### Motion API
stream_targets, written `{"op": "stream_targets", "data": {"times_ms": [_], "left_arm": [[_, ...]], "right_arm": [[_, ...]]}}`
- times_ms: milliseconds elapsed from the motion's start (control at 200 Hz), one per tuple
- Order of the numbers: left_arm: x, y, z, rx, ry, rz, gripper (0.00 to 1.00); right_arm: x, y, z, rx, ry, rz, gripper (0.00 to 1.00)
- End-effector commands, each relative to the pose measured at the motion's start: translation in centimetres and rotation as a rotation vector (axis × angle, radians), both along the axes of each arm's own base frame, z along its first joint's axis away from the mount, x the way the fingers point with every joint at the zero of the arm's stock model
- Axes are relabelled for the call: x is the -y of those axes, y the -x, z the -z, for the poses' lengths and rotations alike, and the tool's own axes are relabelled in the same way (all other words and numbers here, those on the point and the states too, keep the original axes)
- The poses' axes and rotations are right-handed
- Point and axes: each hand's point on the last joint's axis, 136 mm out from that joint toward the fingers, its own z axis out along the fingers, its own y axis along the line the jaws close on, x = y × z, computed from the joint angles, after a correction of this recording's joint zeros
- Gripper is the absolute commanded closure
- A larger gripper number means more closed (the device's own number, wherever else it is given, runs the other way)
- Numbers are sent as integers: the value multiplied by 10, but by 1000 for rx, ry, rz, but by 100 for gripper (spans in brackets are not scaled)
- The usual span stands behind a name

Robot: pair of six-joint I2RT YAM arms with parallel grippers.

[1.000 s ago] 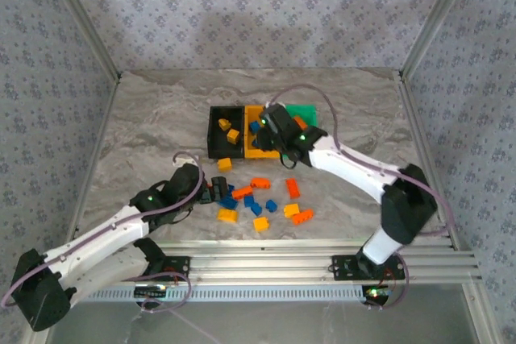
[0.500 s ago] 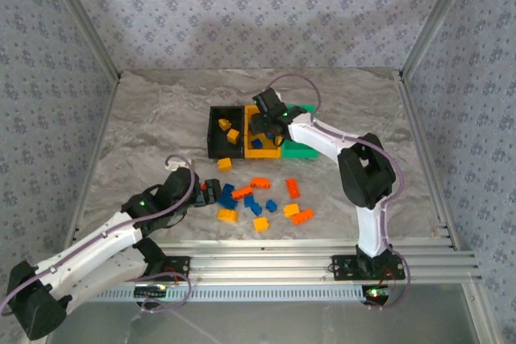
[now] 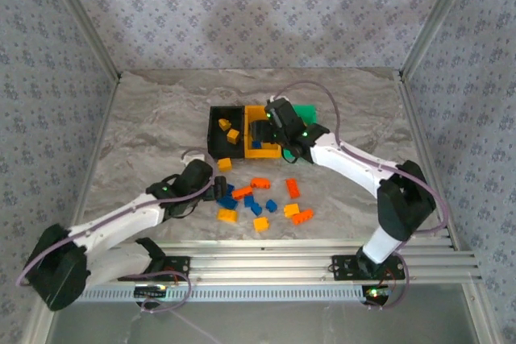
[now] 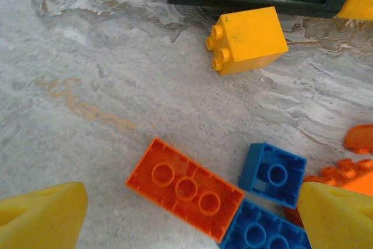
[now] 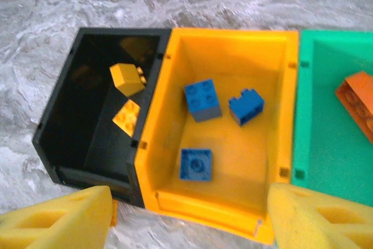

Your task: Sort the legos into containers by color

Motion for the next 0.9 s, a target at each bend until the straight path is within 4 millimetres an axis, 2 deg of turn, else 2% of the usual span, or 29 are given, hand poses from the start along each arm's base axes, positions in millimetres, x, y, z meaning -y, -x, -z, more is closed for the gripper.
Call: {"op": "stream_targets", "data": {"times_ms": [0,380,609,784,894], "left_arm": [[23,-33,-26,155,-5,9,8],[37,-73,6,198,-63,-107,8],[43,-84,24,204,-73,-137,17],[46,-90,37,211,-77,-149,18],[49,-93,43,210,-81,-147,25]], "right_arm": [[17,9,2,4,-20,39,27],[47,25,-11,44,-42,74,23],[58,33,-30,81,-86,70,22],[65,39,-48,129,-95,66,22],[68,43,-55,147,-105,64,22]]}}
